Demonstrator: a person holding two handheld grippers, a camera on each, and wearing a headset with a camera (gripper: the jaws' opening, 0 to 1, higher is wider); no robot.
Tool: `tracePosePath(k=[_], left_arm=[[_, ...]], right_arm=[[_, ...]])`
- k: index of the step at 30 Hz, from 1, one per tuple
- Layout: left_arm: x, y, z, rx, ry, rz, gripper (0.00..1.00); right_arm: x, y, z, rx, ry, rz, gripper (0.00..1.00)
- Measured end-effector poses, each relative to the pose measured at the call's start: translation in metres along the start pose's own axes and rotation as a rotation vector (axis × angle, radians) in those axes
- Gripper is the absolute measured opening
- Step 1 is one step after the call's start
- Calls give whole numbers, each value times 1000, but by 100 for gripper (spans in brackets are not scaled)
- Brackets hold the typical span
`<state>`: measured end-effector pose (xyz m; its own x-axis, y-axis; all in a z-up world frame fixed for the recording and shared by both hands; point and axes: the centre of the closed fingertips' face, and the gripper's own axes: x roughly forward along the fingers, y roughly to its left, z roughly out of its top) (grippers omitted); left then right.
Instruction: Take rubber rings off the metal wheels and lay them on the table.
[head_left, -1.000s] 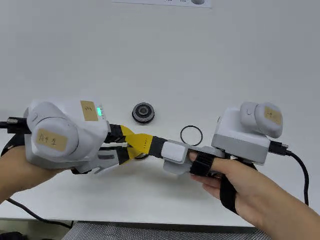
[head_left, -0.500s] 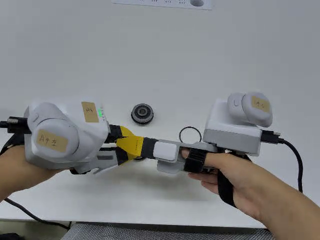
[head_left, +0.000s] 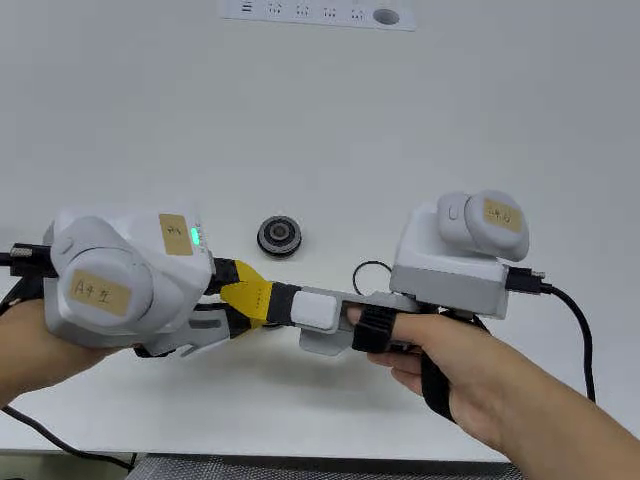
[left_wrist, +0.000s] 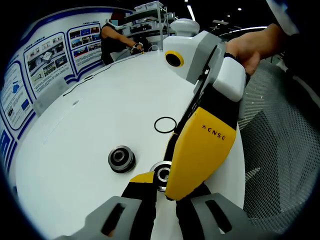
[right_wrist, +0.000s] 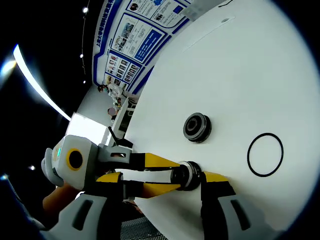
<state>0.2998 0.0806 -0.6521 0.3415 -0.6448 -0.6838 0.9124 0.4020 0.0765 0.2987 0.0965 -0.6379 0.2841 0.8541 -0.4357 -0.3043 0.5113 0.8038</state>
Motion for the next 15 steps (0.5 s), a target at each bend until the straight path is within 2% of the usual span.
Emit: tracePosePath(k=[6, 9, 15], left_arm=[[0, 0, 0, -3, -1, -2, 13], [0, 1, -1, -4, -2, -1, 13], [0, 0, -1, -6, -3, 0, 13]], right_arm=[[-1, 1, -2, -15, 35, 10, 66], [-5, 3, -3, 1, 40, 28, 61], [-5, 3, -5, -8, 36, 22, 61]])
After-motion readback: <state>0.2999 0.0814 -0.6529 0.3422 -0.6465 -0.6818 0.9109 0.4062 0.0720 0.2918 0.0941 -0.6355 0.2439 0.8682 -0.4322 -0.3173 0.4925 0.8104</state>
